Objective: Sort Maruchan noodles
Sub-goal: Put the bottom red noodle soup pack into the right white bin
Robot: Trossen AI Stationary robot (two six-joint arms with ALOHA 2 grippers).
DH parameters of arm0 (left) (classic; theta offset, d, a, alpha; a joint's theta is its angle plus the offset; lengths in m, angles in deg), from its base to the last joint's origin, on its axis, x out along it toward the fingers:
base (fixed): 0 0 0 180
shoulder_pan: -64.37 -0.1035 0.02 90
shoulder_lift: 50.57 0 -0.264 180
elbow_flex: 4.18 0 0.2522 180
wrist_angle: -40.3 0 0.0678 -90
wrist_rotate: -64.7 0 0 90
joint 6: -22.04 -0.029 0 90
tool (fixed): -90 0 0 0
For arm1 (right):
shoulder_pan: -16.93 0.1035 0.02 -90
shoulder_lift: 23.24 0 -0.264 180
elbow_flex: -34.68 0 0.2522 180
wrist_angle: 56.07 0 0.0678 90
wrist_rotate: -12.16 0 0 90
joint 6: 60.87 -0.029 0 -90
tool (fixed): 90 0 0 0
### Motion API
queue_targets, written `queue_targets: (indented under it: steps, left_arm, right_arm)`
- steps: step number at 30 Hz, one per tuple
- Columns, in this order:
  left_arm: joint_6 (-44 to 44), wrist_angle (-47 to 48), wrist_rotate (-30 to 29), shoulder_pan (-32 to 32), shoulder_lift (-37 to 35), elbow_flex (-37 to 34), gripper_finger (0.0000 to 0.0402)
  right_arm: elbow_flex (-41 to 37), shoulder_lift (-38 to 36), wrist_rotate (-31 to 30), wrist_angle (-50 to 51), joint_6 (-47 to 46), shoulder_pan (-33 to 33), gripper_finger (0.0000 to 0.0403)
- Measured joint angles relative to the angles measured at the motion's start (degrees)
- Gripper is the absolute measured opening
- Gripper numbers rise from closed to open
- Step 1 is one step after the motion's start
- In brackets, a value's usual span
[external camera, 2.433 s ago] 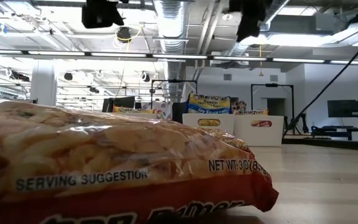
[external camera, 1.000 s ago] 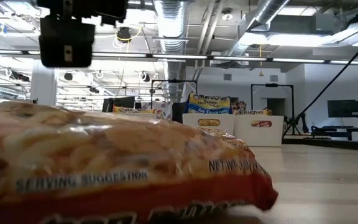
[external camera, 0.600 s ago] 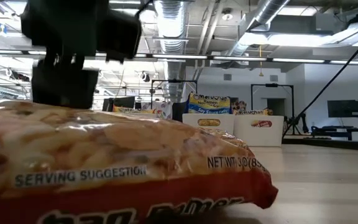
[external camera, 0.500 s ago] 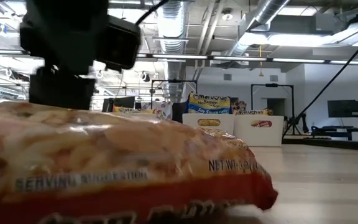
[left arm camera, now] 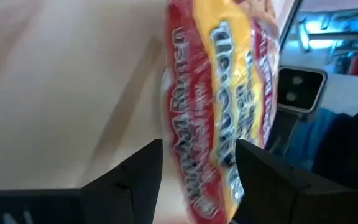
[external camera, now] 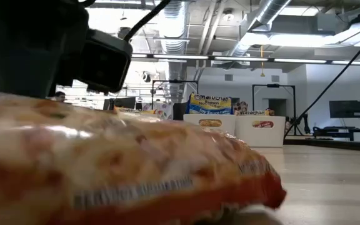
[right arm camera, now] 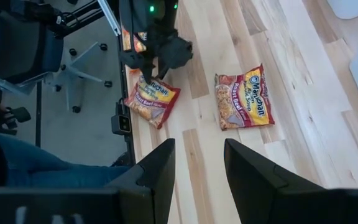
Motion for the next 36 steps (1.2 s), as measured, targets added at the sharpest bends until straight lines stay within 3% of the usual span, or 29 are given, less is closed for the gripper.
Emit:
queue_targets:
  steps: [11,16,20,27,36]
  left_arm:
    - [5.5,-7.8,-1.1,2.3,5.5,1.4,0.0187]
    - [4.6,-5.6,-2.3,2.6,6.0,2.8,0.0178]
    - [4.3,-5.7,-2.3,2.6,5.9,2.9,0.0138]
    - [2.5,-7.5,-3.0,2.6,5.9,3.0,0.0021]
    - [0.8,-8.4,-3.6,2.6,5.3,3.0,0.0002]
  right_arm:
    - [0.0,0.0,-0.1,-0.1,0.0,0.0,0.0163]
    - [0.0,0.0,-0.2,0.0,0.0,0.0,0.0163]
    - [0.0,0.0,-0.9,0.0,0.0,0.3,0.0163]
    - [0.0,0.0,-1.3,0.0,-1.1,0.3,0.0163]
    - [0.0,0.0,-1.3,0.1,-3.0,0.3,0.0163]
